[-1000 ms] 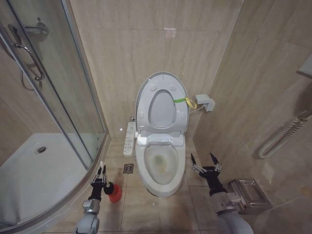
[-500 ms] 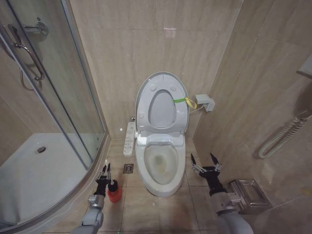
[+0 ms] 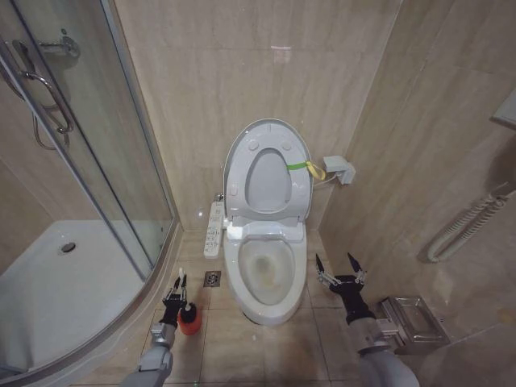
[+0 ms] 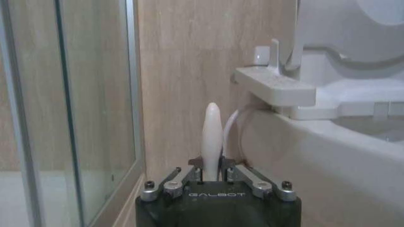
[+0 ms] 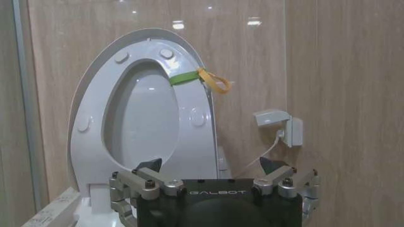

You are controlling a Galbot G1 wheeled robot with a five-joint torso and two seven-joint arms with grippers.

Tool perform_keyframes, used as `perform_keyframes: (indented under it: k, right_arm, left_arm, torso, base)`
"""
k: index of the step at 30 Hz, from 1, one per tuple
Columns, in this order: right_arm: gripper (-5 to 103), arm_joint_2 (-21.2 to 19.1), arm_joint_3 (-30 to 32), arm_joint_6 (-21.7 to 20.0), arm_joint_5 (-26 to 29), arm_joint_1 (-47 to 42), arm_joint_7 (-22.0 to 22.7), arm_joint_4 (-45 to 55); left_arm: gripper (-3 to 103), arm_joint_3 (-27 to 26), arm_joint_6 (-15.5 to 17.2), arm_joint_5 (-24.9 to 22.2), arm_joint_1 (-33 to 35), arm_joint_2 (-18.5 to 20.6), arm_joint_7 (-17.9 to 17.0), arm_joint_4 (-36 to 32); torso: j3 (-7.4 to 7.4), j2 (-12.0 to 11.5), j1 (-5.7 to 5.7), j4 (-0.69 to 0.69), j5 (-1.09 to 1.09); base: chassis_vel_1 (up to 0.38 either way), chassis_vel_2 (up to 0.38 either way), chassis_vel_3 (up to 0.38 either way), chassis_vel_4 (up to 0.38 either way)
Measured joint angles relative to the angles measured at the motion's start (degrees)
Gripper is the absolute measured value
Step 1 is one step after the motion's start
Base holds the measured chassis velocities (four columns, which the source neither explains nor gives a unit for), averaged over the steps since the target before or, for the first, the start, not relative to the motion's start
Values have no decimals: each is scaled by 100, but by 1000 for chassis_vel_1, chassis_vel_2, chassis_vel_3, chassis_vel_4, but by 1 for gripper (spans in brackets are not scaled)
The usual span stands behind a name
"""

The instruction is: Open the toilet lid, clean the toilet bowl with a toilet brush, close the toilet lid, and flush.

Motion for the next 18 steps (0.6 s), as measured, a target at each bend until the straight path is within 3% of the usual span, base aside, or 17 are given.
perform_keyframes:
  k: [18]
  right_arm:
    - [100,0,0,0,0,0,0,0]
  left_arm:
    - [19,-46,24,18,-115,-36,382,577]
  torso:
    - [-1,0,0,0,0]
  base:
    - [0,0,0,0]
